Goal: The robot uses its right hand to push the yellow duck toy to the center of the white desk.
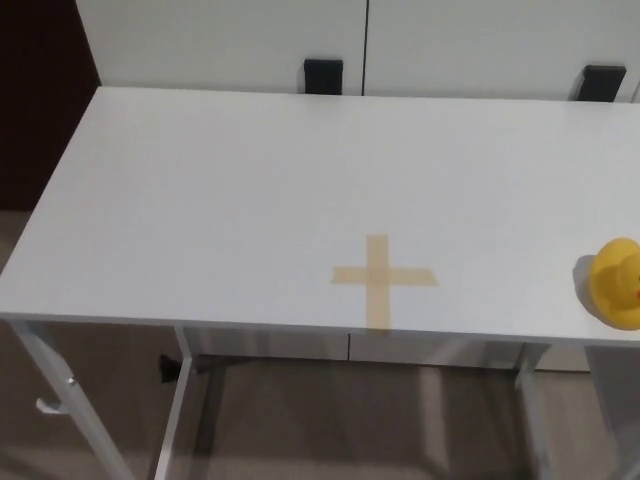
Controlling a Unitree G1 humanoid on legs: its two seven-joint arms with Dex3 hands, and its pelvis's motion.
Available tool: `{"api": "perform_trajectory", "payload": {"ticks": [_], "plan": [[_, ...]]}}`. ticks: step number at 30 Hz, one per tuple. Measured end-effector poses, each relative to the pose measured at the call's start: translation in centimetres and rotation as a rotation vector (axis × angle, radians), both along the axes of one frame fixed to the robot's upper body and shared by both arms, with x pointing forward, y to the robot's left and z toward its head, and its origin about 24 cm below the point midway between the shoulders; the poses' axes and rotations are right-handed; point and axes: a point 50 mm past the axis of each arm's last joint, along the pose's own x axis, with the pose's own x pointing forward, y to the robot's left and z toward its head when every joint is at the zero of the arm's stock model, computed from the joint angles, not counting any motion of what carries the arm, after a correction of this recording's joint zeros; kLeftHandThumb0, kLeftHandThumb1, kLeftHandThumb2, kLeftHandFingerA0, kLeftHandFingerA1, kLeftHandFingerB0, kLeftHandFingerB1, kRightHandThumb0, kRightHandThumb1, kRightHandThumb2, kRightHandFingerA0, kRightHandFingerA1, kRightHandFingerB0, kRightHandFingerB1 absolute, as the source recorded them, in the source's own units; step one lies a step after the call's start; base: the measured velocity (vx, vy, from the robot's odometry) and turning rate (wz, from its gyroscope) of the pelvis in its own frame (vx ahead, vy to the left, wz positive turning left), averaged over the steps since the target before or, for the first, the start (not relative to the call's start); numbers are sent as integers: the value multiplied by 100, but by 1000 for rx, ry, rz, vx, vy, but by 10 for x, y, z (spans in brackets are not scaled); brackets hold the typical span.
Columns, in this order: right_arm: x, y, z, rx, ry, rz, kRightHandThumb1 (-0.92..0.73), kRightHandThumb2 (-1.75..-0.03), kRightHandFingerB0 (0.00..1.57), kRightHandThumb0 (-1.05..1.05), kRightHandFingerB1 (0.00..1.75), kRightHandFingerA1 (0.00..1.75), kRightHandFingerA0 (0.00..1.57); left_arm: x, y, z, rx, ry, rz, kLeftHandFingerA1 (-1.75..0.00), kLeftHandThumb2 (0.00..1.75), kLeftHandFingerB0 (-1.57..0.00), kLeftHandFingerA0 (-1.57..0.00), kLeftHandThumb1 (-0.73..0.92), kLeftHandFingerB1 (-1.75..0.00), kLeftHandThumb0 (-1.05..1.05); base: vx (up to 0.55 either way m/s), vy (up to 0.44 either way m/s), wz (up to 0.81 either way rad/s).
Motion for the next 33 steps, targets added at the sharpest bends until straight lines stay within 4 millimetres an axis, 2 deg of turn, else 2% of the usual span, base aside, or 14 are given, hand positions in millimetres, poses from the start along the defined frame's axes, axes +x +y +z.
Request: {"api": "perform_trajectory", "payload": {"ticks": [1, 2, 5, 6, 7, 10, 11, 15, 17, 18, 25, 26, 27, 33], "plan": [[0, -1, 1, -4, -7, -4, -57, -66, 36, -28, 62, 71, 72, 0, 1, 0, -1, -1, 6, -70, 68, -81, -87, 63, -66, -18, 0, 0, 0], [1, -8, 8, -20, -55, -37, -60, -59, 31, -41, 66, 90, 64, -2, 4, 1, -7, -4, 34, -70, 71, -81, -87, 62, -66, -17, 0, 0, 0], [6, -21, 24, -47, -149, -86, -60, -59, 31, -41, 66, 90, 64, -6, 8, 1, -13, -5, 68, -70, 71, -81, -87, 62, -66, -17, 0, 0, 0], [8, -23, 26, -52, -164, -89, -64, -59, 22, -59, 69, 95, 32, -7, 8, 1, -15, -5, 71, -69, 70, -76, -85, 63, -65, -17, 0, 0, 0], [12, -28, 34, -63, -209, -97, -64, -59, 22, -59, 69, 95, 32, -8, 8, 0, -20, -6, 83, -69, 70, -76, -85, 63, -65, -17, 0, 0, 0], [34, -36, 57, -77, -319, -97, -72, -61, 16, -74, 68, 89, 18, -10, 9, 0, -26, -10, 98, -67, 67, -74, -84, 66, -64, -18, 0, 0, 0], [44, -39, 67, -87, -356, -86, -60, -95, 16, -76, 59, 70, 23, -9, 9, 0, -27, -12, 99, -68, 66, -76, -86, 64, -64, -18, 0, 0, 0], [72, -42, 96, -117, -456, -32, -64, -97, 14, -70, 50, 59, 21, -9, 9, 0, -29, -16, 103, -69, 66, -79, -86, 64, -65, -19, 0, 0, 0], [93, -38, 119, -140, -530, 34, -64, -96, 15, -70, 48, 55, 19, -9, 9, 0, -31, -17, 107, -69, 67, -78, -86, 64, -65, -19, 0, 0, 0], [97, -36, 124, -144, -544, 48, -83, -65, 23, -74, 34, 45, 20, -9, 9, 0, -31, -17, 108, -68, 69, -78, -85, 64, -65, -17, 0, 0, 0], [154, -9, 174, -185, -634, 240, -88, -67, 20, -70, 28, 37, 15, -7, 9, 1, -35, -24, 111, -67, 66, -75, -85, 65, -63, -17, 0, 0, 0], [158, -6, 176, -186, -633, 255, -55, -111, 0, -35, 48, 51, 1, -7, 9, 1, -35, -24, 111, -67, 67, -76, -84, 65, -63, -17, 0, 0, 0], [166, 0, 180, -181, -630, 280, -89, -66, 15, -68, 30, 36, 10, -7, 9, 1, -35, -24, 111, -67, 68, -77, -84, 65, -64, -17, 0, 0, 0], [196, 26, 183, -151, -589, 371, -88, -65, 15, -71, 30, 34, 10, -7, 9, 1, -37, -25, 112, -67, 66, -77, -86, 64, -63, -17, 0, 0, 0]]}}
